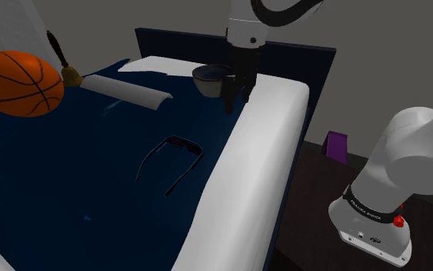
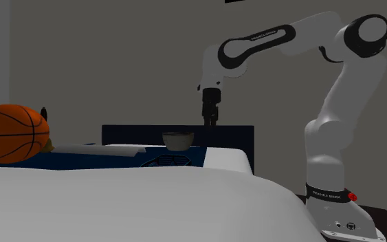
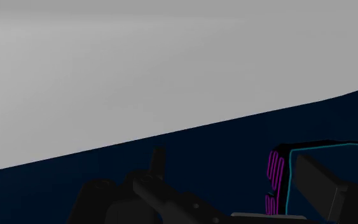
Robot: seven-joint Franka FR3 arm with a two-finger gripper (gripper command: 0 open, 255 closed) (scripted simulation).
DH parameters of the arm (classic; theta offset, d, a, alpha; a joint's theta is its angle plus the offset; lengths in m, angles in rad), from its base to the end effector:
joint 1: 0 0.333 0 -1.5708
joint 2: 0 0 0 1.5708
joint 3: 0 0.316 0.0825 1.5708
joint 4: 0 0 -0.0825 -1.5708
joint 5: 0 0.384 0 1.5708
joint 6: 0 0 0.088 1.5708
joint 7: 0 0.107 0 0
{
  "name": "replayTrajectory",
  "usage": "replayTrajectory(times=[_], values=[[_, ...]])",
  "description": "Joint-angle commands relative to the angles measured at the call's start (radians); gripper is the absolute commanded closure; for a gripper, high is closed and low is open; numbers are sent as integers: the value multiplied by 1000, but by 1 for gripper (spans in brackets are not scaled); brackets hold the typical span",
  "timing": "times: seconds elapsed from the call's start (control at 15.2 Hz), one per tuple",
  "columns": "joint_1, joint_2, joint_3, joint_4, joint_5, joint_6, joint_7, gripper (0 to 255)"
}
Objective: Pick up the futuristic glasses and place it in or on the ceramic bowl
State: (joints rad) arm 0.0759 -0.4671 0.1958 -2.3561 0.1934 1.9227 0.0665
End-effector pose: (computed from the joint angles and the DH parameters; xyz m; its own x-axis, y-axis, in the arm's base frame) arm 0.3951 0.1308 0.5027 0.9925 0.1203 0.0192 0.1216 -0.9878 -0.0969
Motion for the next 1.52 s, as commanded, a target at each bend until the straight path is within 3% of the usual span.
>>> replayTrajectory(times=[0.0, 0.66, 1.19, 1.45], values=[[12, 57, 29, 15, 2, 50, 13, 0], [60, 392, 156, 173, -76, 248, 108, 0], [66, 453, 164, 129, -95, 351, 124, 0], [66, 453, 164, 129, -95, 351, 124, 0]])
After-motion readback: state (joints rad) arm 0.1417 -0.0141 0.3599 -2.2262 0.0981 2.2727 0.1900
